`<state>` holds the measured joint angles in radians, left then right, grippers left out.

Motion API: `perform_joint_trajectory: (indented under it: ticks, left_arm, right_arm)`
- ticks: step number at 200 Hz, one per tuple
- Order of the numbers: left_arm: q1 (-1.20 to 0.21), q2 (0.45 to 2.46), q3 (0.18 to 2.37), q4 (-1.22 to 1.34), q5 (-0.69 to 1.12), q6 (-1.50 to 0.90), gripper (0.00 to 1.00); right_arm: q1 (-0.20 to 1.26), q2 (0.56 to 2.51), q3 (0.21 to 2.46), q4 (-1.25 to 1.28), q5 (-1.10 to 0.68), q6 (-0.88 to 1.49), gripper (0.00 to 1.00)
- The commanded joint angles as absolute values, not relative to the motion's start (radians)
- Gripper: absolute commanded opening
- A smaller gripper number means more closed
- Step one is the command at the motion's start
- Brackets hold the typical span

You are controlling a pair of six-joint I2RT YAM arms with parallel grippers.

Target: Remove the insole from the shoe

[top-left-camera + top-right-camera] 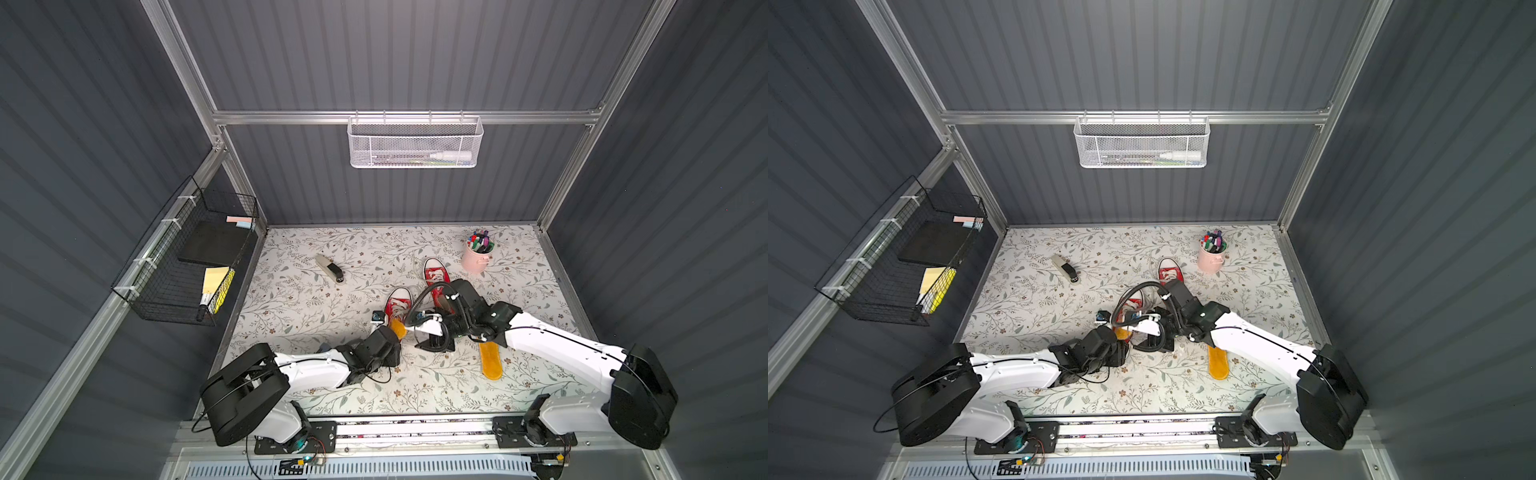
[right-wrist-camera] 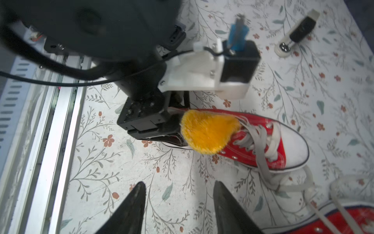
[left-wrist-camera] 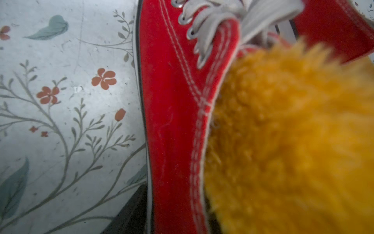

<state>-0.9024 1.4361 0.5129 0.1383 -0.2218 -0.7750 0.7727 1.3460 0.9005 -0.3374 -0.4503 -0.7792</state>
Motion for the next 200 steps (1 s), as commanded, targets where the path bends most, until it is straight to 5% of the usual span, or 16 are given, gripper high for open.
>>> perform_joint_trajectory:
  ticks: [1,101,143,200]
  left_arm:
    - [-0.901,1.429,0.517,0.132,-0.229,-0.784,0.62]
    - [-0.901,1.404,0.508,0.125,-0.224,-0.777,0.61]
    - [-0.901,1.382,0.488,0.158,-0.213,-0.77,0.6]
    - [-0.901,1.355,0.465,0.206,-0.158,-0.751,0.58]
  right_arm:
    - [0.787,1.376,0.922,-0.305,-0.418,-1.031,0.57]
    - [0.858,1.531,0.962,-0.15,-0.255,-1.245,0.58]
    - [0.856,1.516,0.932,-0.085,-0.287,-1.036,0.49]
    - [0.836,1.479,0.86,0.02,-0.378,-0.944,0.5]
